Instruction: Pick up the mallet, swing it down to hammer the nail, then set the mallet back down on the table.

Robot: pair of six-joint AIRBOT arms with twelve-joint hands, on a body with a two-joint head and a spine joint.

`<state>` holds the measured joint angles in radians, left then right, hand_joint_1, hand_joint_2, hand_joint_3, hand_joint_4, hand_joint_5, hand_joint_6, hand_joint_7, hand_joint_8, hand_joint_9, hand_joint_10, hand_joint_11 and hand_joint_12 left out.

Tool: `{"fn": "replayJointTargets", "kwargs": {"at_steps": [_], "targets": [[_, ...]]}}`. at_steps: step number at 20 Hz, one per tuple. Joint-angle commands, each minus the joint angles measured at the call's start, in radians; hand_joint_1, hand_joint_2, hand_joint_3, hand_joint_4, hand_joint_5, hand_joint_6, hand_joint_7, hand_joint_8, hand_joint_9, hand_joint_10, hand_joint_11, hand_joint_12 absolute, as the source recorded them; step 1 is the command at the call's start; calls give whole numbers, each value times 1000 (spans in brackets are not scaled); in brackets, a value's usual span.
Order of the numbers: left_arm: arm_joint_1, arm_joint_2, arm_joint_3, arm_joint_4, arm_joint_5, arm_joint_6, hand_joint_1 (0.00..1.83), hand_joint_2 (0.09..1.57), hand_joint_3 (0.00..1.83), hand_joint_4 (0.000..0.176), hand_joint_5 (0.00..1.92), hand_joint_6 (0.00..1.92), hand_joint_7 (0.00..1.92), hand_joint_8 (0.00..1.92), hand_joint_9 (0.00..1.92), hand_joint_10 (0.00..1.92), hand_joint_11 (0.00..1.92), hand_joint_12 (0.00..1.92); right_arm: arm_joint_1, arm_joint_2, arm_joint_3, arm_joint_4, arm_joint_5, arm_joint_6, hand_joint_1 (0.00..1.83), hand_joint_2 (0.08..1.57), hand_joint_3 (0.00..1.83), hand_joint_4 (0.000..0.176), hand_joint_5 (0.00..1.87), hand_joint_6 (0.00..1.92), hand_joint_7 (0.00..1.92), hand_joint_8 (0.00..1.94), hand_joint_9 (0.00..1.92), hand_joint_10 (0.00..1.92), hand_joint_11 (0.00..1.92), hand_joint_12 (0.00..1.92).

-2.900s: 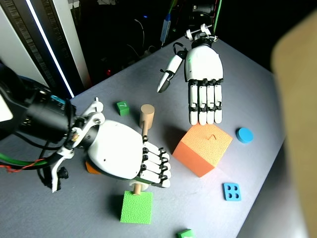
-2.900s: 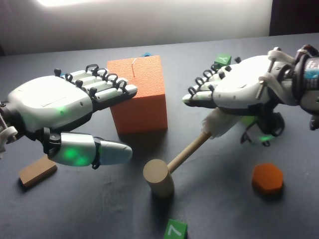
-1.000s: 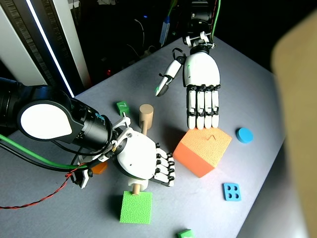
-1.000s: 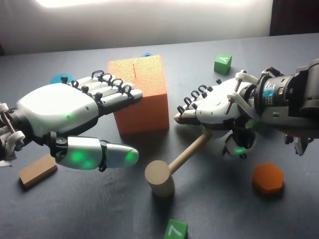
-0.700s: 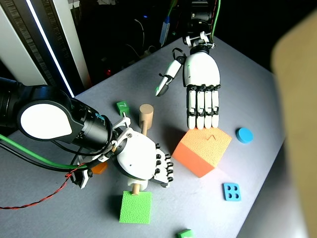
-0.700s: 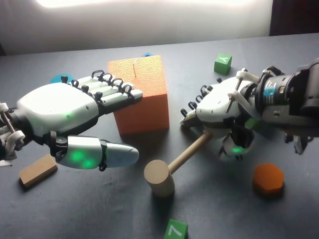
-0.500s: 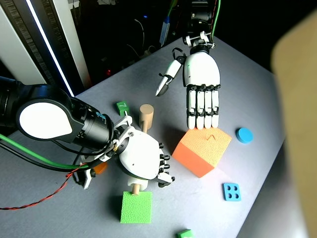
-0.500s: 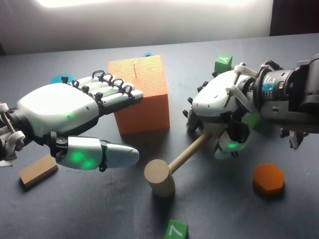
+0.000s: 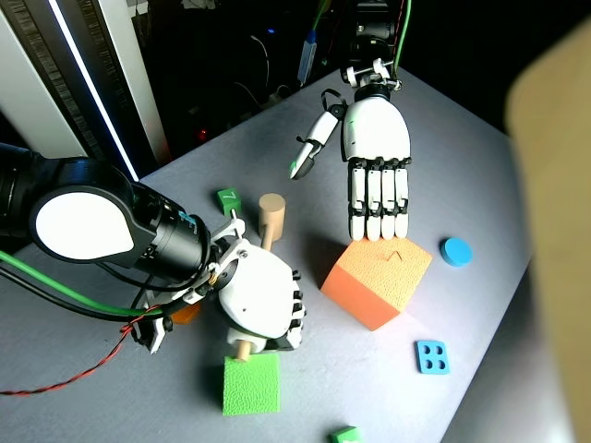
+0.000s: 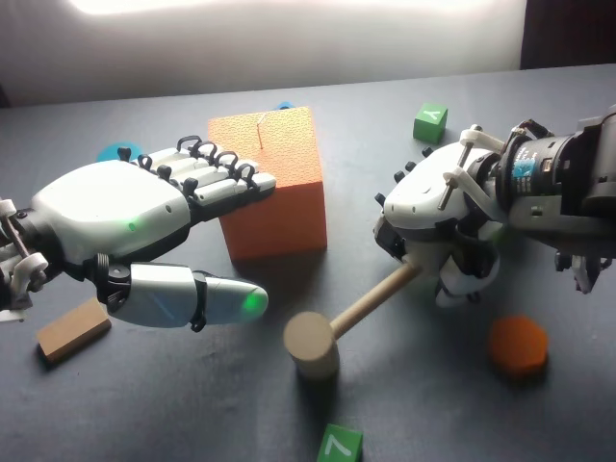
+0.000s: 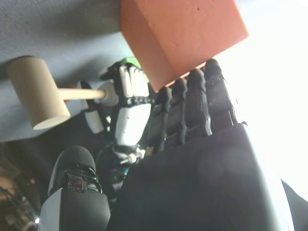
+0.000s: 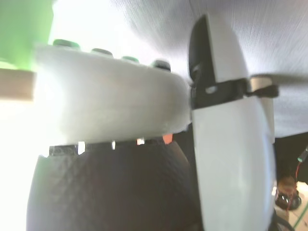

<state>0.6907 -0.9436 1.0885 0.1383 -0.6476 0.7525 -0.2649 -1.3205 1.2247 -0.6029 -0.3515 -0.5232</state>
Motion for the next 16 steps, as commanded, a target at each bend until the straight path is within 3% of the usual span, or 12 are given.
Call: {"fn": "replayJointTargets", "kwargs": {"at_steps": [1, 2, 3, 4, 6, 9, 10, 12, 14, 15, 16], "targets": [[-4, -1, 2, -5, -89, -8, 0, 1126, 2, 0, 91, 4, 97, 9, 103, 10, 66, 72, 13, 6, 3, -20, 57, -7, 1160, 1095, 16, 0, 898, 1118, 856, 1941, 912, 1921, 952, 1921], [-4, -1, 2, -5, -89, -8, 0, 1126, 2, 0, 91, 4, 97, 9, 103, 10, 66, 72, 14, 7, 3, -20, 57, -10, 1160, 1095, 16, 0, 898, 1118, 856, 1941, 912, 1921, 952, 1921], [-4, -1, 2, -5, -89, -8, 0, 1126, 1, 0, 98, 6, 106, 11, 112, 12, 76, 78, 15, 7, 2, -20, 56, -15, 1222, 1205, 13, 0, 925, 1709, 1141, 1941, 1232, 1921, 1264, 1921], [-4, -1, 3, -5, -89, -8, 0, 1118, 0, 0, 97, 5, 103, 8, 107, 9, 72, 77, 17, 8, 2, -20, 54, -17, 1117, 1240, 17, 0, 765, 1487, 1238, 1941, 1353, 1921, 1354, 1921], [-4, -1, 3, -5, -89, -8, 0, 1125, 1, 0, 113, 10, 116, 12, 122, 13, 86, 85, 21, 12, -2, -20, 52, -19, 1343, 1242, 4, 0, 806, 1864, 1331, 1941, 1474, 1921, 1450, 1921], [-4, -1, 2, -5, -89, -8, 0, 1120, 0, 0, 107, 5, 117, 9, 125, 11, 86, 86, 25, 22, -17, -20, 48, -30, 1421, 1234, 0, 0, 1130, 1921, 1400, 1941, 1558, 1921, 1546, 1921], [-4, -1, 2, -5, -89, -8, 0, 1114, 0, 0, 100, 2, 115, 7, 126, 10, 85, 87, 25, 26, -25, -20, 46, -36, 1157, 1249, 29, 0, 791, 1561, 1409, 1941, 1558, 1921, 1547, 1921], [-3, -1, 1, -5, -89, -8, 0, 1121, 0, 0, 107, 4, 121, 8, 131, 10, 89, 90, 28, 41, -49, -20, 42, -43, 1079, 1251, 13, 0, 735, 1411, 1413, 1941, 1560, 1921, 1581, 1921], [-3, -1, 1, -5, -89, -8, 0, 1115, 0, 0, 125, 10, 134, 12, 143, 13, 105, 98, 35, 61, -75, -20, 41, -43, 1002, 1278, 12, 0, 696, 1486, 1408, 1941, 1563, 1921, 1616, 1921], [-3, -1, 1, -5, -89, -8, 0, 1115, 0, 0, 111, 3, 125, 7, 134, 8, 96, 95, 37, 72, -88, -20, 38, -42, 938, 1296, 9, 0, 771, 1834, 1424, 1941, 1577, 1921, 1645, 1921], [-3, 0, 1, -5, -89, -8, 0, 1116, 0, 0, 109, 2, 125, 6, 133, 7, 89, 93, 38, 82, -98, -20, 34, -40, 898, 1304, 8, 0, 863, 1904, 1426, 1941, 1574, 1921, 1648, 1921]]}}
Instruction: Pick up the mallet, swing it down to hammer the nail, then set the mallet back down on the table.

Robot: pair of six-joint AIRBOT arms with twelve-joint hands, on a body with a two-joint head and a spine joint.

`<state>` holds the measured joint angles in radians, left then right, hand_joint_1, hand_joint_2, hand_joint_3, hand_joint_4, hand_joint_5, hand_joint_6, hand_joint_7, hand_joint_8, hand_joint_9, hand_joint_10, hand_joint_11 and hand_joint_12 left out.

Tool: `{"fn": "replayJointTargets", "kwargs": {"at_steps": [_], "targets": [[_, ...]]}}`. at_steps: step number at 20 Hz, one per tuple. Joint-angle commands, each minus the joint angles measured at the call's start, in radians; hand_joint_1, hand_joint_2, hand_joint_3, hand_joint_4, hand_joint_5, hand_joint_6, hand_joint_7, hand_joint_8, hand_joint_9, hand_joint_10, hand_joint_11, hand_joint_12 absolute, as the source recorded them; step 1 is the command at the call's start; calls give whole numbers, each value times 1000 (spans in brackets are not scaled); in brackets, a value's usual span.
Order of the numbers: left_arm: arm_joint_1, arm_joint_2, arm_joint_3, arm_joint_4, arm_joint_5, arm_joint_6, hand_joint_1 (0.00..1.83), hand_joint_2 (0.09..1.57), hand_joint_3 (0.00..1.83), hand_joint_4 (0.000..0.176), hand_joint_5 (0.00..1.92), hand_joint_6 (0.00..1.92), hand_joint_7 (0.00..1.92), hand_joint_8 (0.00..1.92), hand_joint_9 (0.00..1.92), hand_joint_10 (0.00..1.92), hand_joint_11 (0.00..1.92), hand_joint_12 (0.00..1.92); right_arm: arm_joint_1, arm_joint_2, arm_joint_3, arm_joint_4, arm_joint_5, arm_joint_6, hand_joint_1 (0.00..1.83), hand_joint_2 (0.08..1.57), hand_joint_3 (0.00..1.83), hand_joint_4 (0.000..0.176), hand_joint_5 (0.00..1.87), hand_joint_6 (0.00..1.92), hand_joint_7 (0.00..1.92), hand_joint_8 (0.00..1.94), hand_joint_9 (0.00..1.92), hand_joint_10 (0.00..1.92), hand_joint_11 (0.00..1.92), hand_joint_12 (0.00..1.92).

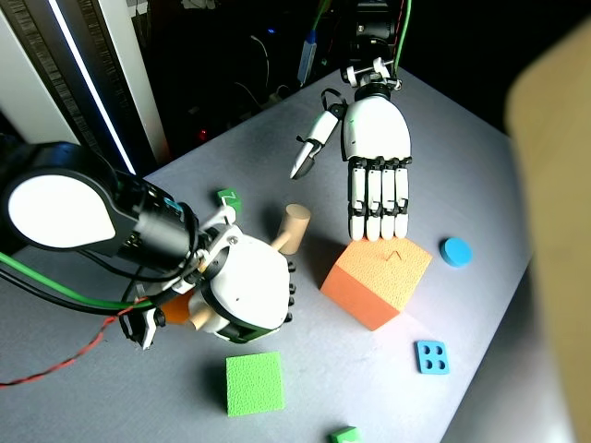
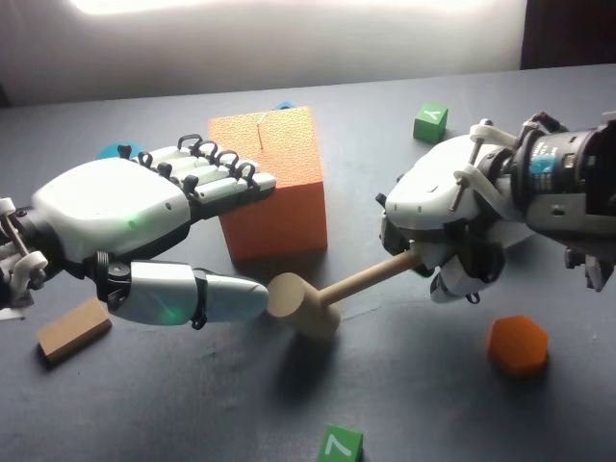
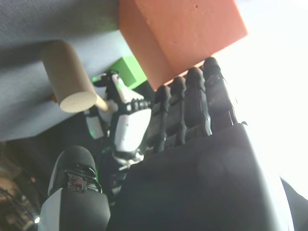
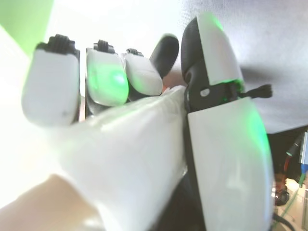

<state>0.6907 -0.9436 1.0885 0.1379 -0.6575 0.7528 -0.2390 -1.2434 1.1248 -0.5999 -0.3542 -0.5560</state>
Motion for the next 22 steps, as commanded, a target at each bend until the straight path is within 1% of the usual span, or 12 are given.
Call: {"fn": "replayJointTargets", "kwargs": {"at_steps": [1, 3, 4, 5, 7, 9, 12, 14, 17, 19, 20, 22], "targets": [[-3, 0, 1, -5, -79, -9, 0, 1116, 0, 0, 117, 5, 135, 9, 143, 11, 95, 96, 14, 16, -8, -23, 35, 0, 834, 1326, 9, 0, 1010, 1918, 1442, 1941, 1572, 1921, 1643, 1921], [-3, 0, 1, -5, -80, -9, 0, 1114, 0, 0, 118, 4, 136, 8, 148, 10, 102, 100, 24, 53, -39, -23, 34, 22, 752, 1357, 10, 0, 1130, 1921, 1444, 1941, 1549, 1921, 1604, 1921], [-3, 1, 1, -5, -80, -9, 0, 1110, 0, 0, 115, 3, 134, 6, 145, 8, 96, 99, 28, 68, -53, -23, 35, 23, 673, 1388, 18, 0, 1167, 1921, 1442, 1941, 1539, 1921, 1590, 1921], [-3, 1, 1, -5, -80, -9, 0, 1108, 0, 0, 116, 3, 135, 6, 143, 7, 93, 98, 32, 81, -65, -23, 39, 24, 647, 1403, 15, 0, 1183, 1921, 1445, 1941, 1538, 1921, 1596, 1921], [-1, 2, 1, -5, -80, -9, 0, 1115, 0, 0, 95, 0, 112, 0, 125, 2, 78, 94, 37, 110, -91, -23, 47, 24, 624, 1454, 17, 0, 1194, 1921, 1457, 1941, 1544, 1921, 1609, 1921], [1, 2, 1, -5, -81, -9, 0, 1114, 0, 0, 103, 4, 127, 6, 135, 6, 80, 97, 45, 130, -108, -23, 32, 30, 622, 1463, 8, 0, 1162, 1921, 1437, 1941, 1528, 1921, 1578, 1921], [4, 5, -1, -5, -81, -9, 0, 1108, 0, 0, 122, 10, 143, 10, 151, 10, 97, 107, 75, 200, -154, -23, 24, 40, 558, 1473, 5, 0, 1131, 1921, 1436, 1941, 1525, 1921, 1563, 1921], [8, 8, -3, -1, -81, -9, 0, 1111, 0, 0, 130, 10, 150, 10, 157, 11, 104, 112, 96, 241, -182, -23, 24, 40, 504, 1481, 6, 0, 1154, 1921, 1447, 1941, 1530, 1921, 1562, 1921], [15, 15, -6, 5, -81, -9, 0, 1112, 0, 0, 129, 9, 149, 9, 156, 9, 102, 112, 134, 318, -230, -23, 23, 47, 496, 1483, 6, 0, 1155, 1921, 1447, 1941, 1530, 1921, 1561, 1921], [18, 17, -8, 5, -81, -9, 0, 1112, 0, 0, 137, 10, 158, 11, 166, 12, 105, 115, 151, 347, -239, -23, 24, 51, 449, 1496, 7, 0, 1160, 1921, 1444, 1941, 1524, 1921, 1548, 1921], [19, 17, -8, 7, -81, -9, 0, 1117, 1, 0, 135, 7, 158, 8, 162, 7, 97, 115, 159, 359, -239, -81, 25, 81, 446, 1500, 4, 0, 1147, 1921, 1435, 1941, 1520, 1921, 1544, 1921], [19, 17, -7, 7, -79, -9, 0, 1122, 3, 0, 125, 2, 152, 4, 155, 3, 92, 114, 156, 369, -236, -357, 68, 327, 419, 1510, 4, 0, 1135, 1921, 1430, 1941, 1516, 1921, 1529, 1921]]}}
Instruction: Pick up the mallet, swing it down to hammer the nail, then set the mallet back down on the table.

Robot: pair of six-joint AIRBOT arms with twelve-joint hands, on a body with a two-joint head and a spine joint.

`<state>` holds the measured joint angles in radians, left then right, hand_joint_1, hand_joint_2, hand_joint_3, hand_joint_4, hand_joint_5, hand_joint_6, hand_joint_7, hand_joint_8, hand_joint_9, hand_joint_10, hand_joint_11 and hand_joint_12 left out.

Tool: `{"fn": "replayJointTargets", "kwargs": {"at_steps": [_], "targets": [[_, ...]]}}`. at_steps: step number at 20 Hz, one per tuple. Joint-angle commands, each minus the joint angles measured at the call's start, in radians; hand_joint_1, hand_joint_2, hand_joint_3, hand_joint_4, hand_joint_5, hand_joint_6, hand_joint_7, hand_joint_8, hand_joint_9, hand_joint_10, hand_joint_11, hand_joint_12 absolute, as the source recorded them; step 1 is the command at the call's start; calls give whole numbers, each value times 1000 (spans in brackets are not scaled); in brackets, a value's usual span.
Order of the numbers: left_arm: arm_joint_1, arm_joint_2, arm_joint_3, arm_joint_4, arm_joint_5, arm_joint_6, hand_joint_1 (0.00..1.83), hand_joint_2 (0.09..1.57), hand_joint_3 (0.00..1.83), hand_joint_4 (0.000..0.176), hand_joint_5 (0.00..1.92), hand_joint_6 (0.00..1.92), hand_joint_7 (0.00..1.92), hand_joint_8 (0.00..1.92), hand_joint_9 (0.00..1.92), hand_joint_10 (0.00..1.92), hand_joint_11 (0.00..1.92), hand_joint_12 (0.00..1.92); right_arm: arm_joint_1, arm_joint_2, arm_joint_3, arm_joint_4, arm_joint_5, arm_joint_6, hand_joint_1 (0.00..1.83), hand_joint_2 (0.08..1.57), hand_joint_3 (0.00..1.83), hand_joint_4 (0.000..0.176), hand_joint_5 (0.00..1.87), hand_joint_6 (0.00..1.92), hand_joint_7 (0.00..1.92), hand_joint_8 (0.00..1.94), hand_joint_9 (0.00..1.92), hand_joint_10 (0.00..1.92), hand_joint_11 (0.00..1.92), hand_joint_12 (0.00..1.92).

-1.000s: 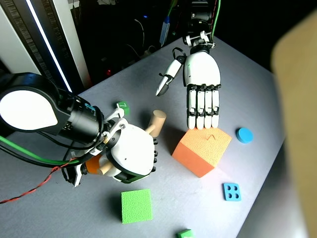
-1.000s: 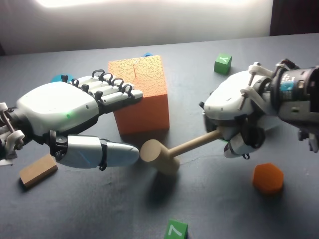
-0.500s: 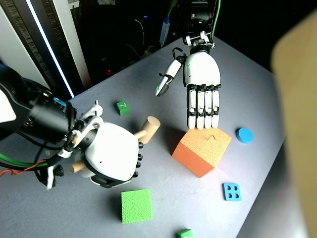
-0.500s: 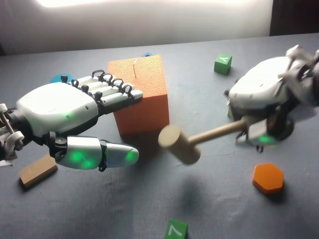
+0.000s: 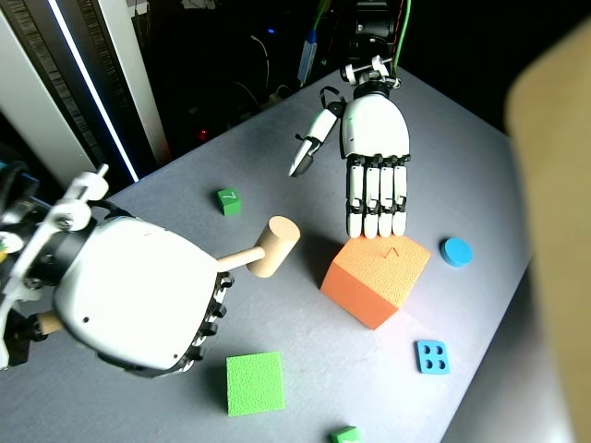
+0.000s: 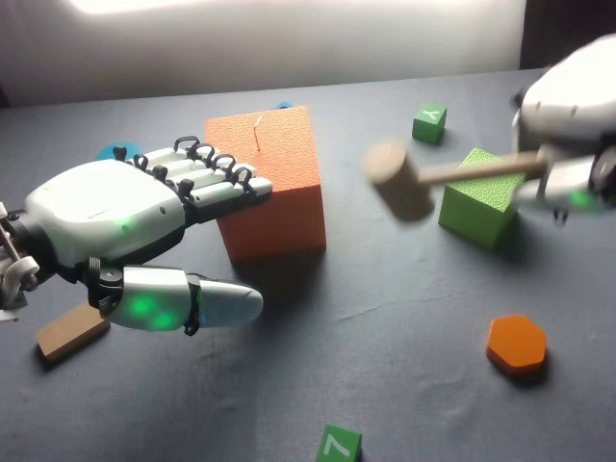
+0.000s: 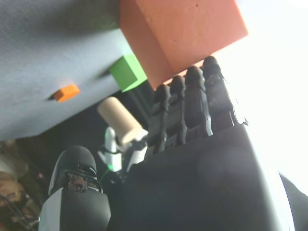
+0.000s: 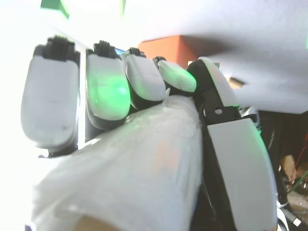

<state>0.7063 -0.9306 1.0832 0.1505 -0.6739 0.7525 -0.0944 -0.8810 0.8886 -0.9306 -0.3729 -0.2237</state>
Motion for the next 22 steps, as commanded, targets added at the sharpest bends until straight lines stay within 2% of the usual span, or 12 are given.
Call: {"fn": "replayJointTargets", "kwargs": {"at_steps": [1, 3, 4, 6, 8, 13, 16, 22], "targets": [[3, 4, -1, -5, -61, -8, 0, 1122, 3, 0, 124, 1, 152, 4, 154, 3, 91, 115, 11, 8, 2, -92, 109, 77, 422, 1510, 3, 0, 1132, 1921, 1430, 1941, 1516, 1921, 1529, 1921], [1, 3, 1, -5, -56, -8, 0, 1114, 0, 0, 126, 1, 156, 4, 156, 2, 91, 118, 12, 6, 5, -359, 147, 385, 407, 1523, 5, 0, 1107, 1921, 1422, 1941, 1510, 1921, 1539, 1921], [-1, 3, 3, -5, -51, -7, 0, 1118, 1, 0, 118, 0, 146, 0, 143, 0, 73, 112, 7, -2, 5, -530, 143, 586, 429, 1519, 1, 0, 1113, 1921, 1422, 1941, 1508, 1921, 1544, 1921], [-3, 1, 6, -5, -46, -7, 0, 1117, 0, 0, 146, 10, 170, 9, 169, 10, 101, 128, -1, -29, 11, -783, 92, 828, 443, 1516, 0, 0, 1103, 1921, 1411, 1941, 1500, 1921, 1542, 1921], [-5, 0, 8, -1, -41, -6, 0, 1117, 0, 0, 144, 7, 168, 6, 167, 8, 99, 129, 1, -67, 32, -901, 65, 953, 428, 1520, 2, 0, 1097, 1921, 1412, 1941, 1502, 1921, 1549, 1921], [-18, -15, 18, 7, -33, -7, 0, 1126, 3, 0, 131, 0, 150, 0, 150, 0, 82, 128, 39, -204, 155, -902, 72, 1000, 427, 1517, 0, 0, 1105, 1921, 1429, 1941, 1521, 1921, 1563, 1921], [-21, -22, 24, 11, -31, -7, 0, 1124, 1, 0, 127, 0, 140, 0, 141, 0, 75, 129, 47, -259, 207, -904, 72, 1000, 442, 1511, 0, 0, 1082, 1921, 1408, 1941, 1505, 1921, 1550, 1921], [-24, -24, 27, 11, -31, -7, 0, 1129, 3, 0, 142, 8, 163, 9, 169, 10, 97, 145, 42, -316, 235, -907, 43, 1005, 460, 1505, 0, 0, 1097, 1921, 1440, 1941, 1531, 1921, 1589, 1921]]}}
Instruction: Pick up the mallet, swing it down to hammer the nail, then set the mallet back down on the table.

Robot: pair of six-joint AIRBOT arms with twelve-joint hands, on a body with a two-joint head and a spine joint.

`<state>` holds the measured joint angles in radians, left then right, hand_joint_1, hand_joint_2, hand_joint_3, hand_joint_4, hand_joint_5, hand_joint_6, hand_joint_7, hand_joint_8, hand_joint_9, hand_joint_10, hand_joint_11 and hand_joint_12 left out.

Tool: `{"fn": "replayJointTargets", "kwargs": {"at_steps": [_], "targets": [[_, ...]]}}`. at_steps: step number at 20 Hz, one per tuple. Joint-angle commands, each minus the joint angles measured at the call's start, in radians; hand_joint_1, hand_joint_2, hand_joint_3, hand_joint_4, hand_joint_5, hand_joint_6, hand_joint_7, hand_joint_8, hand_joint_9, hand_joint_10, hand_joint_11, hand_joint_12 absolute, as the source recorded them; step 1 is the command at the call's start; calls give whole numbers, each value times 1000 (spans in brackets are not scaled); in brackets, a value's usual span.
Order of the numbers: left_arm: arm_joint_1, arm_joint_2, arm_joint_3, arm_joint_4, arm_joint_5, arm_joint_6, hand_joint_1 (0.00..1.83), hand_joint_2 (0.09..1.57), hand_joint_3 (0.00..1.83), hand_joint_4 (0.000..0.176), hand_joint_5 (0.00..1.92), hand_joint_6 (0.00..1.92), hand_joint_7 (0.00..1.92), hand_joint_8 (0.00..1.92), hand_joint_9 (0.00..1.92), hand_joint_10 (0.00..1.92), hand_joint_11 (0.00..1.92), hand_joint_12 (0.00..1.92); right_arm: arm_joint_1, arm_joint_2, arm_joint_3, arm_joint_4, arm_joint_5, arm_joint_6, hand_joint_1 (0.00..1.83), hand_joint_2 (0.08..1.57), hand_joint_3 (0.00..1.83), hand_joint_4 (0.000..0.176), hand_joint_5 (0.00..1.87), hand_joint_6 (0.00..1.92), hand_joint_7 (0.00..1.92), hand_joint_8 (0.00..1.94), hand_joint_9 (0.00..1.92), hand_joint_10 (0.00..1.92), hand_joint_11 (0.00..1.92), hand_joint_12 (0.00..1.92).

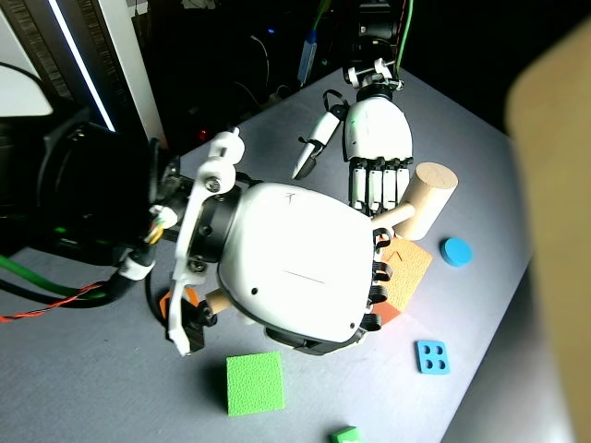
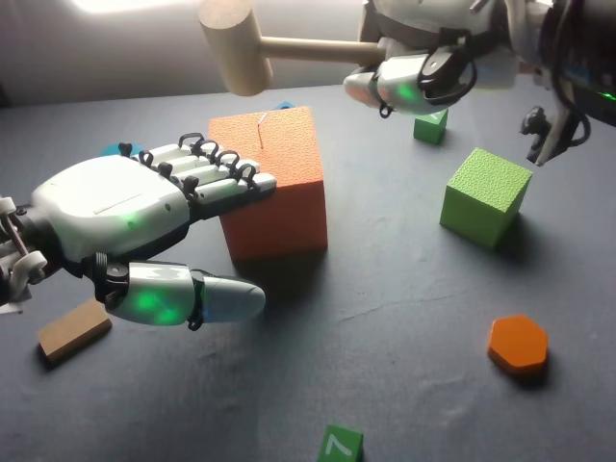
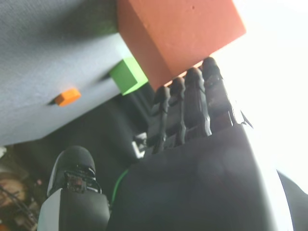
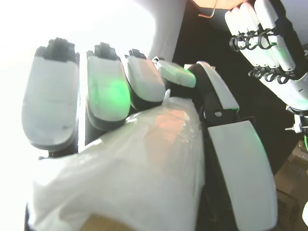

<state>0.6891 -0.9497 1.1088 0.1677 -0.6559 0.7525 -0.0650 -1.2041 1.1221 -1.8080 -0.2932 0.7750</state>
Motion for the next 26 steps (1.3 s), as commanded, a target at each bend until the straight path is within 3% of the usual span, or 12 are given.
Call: {"fn": "replayJointTargets", "kwargs": {"at_steps": [1, 11, 13, 14, 17, 26], "targets": [[-7, -5, 2, -6, -49, -7, 0, 1125, 1, 0, 135, 5, 159, 7, 165, 7, 90, 142, 13, 1, 4, -31, -37, 6, 439, 1510, 1, 0, 1087, 1921, 1444, 1941, 1534, 1921, 1586, 1921], [-7, -5, 1, -6, -49, -7, 0, 1126, 1, 0, 137, 2, 153, 0, 156, 0, 77, 146, -21, -50, 60, -50, -56, 8, 516, 1480, 0, 0, 1066, 1921, 1420, 1941, 1524, 1921, 1573, 1921], [-8, -5, 1, -6, -49, -7, 0, 1126, 1, 0, 135, 1, 151, 0, 154, 0, 74, 147, -73, -64, 87, -49, -22, 21, 522, 1467, 0, 0, 1080, 1921, 1420, 1941, 1523, 1921, 1566, 1921], [-8, -5, 1, -6, -49, -7, 0, 1122, 0, 0, 117, 0, 133, 0, 138, 0, 61, 144, -144, -74, 105, -52, -20, 7, 526, 1468, 0, 0, 1062, 1921, 1417, 1941, 1524, 1921, 1576, 1921], [-8, -5, 1, -6, -49, -7, 0, 1125, 0, 0, 110, 0, 130, 0, 131, 0, 49, 140, -176, -66, 108, -51, -25, 18, 536, 1470, 0, 0, 1072, 1921, 1421, 1941, 1529, 1921, 1583, 1921], [-9, -5, 1, -6, -49, -8, 0, 1115, 0, 0, 133, 5, 135, 2, 134, 1, 55, 152, -67, -21, 94, -52, -13, 55, 562, 1464, 1, 0, 1085, 1921, 1436, 1941, 1535, 1921, 1587, 1921]]}}
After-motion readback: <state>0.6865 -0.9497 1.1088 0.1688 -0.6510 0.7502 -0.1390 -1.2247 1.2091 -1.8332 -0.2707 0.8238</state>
